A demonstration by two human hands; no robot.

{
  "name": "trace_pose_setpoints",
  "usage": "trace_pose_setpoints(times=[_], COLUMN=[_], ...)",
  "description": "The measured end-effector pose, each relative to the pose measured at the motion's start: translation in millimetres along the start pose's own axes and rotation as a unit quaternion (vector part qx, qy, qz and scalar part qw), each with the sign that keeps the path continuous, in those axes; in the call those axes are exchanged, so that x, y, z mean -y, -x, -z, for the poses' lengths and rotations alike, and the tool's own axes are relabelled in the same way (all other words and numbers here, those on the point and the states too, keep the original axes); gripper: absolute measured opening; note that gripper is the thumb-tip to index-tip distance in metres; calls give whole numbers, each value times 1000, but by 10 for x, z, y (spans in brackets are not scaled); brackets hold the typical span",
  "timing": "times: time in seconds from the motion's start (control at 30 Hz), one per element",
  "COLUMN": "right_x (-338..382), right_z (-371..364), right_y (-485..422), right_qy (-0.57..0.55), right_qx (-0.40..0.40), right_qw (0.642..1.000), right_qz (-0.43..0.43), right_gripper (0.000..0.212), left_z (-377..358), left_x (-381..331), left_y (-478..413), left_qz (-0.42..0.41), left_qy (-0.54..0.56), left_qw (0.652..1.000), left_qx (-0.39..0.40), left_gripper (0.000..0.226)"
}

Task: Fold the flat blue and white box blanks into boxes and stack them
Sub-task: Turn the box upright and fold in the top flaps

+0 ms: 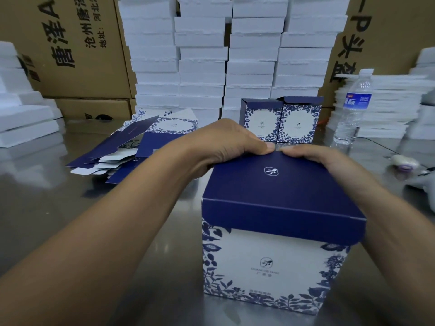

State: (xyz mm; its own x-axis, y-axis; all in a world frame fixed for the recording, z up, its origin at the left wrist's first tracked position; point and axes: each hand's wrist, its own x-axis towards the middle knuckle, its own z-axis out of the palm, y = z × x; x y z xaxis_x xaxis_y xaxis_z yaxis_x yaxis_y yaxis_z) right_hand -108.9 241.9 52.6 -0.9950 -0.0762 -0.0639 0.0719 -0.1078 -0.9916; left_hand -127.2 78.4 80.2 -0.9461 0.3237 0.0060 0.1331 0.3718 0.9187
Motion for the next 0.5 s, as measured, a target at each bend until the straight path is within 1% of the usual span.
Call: trace_pose_setpoints(times=[0.03,0.1,0.17,0.37,0.5], right_x=[7,30,38,50,46], right_z=[-15,-33,-31,-67,-80], right_y=[12,17,15,65,89], right_qy=[9,12,6,9,16], right_qx=[-13,-31,-46,-56,-71], right_qw=[1000,999,999,998,997], right_qz=[-10,-24,-23,-32,-21], right_gripper=[43,28,22,20,20], left_z=[24,82,119,105,71], left_x=[22,73,114,131,185], left_y=[10,48,83,107,127], left_qz=[0,3,4,-16,-23], left_qy=[9,27,43,62,104], left_qw=[1000,1000,999,998,994], left_qx=[-2,-2,0,-14,-20], left_gripper=[27,29,26,32,38])
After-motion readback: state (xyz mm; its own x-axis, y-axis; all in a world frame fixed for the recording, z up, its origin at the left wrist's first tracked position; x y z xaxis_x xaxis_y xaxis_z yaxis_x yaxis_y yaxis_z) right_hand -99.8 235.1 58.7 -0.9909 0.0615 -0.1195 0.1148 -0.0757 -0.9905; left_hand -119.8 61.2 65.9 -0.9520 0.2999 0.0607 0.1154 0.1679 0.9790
